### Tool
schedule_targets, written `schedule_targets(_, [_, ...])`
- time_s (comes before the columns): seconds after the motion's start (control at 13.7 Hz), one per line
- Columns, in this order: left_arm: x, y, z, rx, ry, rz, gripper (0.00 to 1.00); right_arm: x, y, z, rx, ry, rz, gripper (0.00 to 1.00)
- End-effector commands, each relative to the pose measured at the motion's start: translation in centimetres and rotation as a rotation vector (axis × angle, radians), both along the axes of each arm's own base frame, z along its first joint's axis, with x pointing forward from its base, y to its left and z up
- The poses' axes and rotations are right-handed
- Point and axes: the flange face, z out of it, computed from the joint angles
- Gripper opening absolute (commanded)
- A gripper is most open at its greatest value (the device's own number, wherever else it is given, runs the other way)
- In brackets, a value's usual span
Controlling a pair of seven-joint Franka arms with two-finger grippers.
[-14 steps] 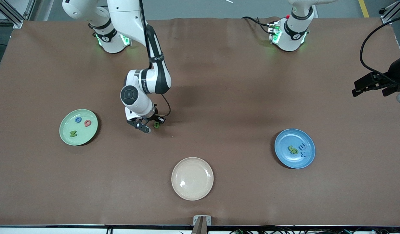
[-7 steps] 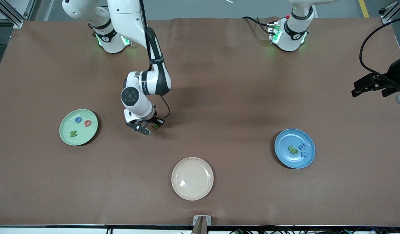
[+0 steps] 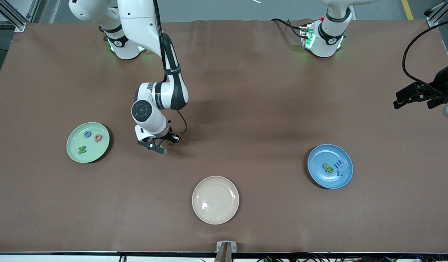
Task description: Sort upper and lower case letters into plates
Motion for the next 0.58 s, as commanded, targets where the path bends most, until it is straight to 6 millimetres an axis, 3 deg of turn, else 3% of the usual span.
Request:
schedule_targets(0.0, [0.3, -0.1, 0.3, -0.008, -0.012, -0.021, 1.0, 0.2, 0.3, -0.5, 0.001, -0.002, 0.011, 0.09])
schedule_targets(0.22, [0.3, -0.1, 0.3, -0.008, -0.012, -0.019, 1.0, -0.1, 0.7, 0.3, 0.014, 0.008, 0.022, 0.05])
schedule_targets(0.29, [0.3, -0.1, 0.3, -0.008, -0.012, -0.021, 1.0, -0.2, 0.5, 1.8, 0.042, 0.03, 0.018, 0.05])
schedule_targets(0.36, [0.3, -0.1, 0.3, -0.008, -0.012, -0.019, 1.0, 0.3, -1.0, 4.0, 0.069, 0.071, 0.015, 0.05])
schedule_targets(0.51, [0.3, 0.1, 0.3, -0.008, -0.013, -0.016, 1.0, 2.1, -8.0, 8.7, 0.059, 0.161, 0.115, 0.05])
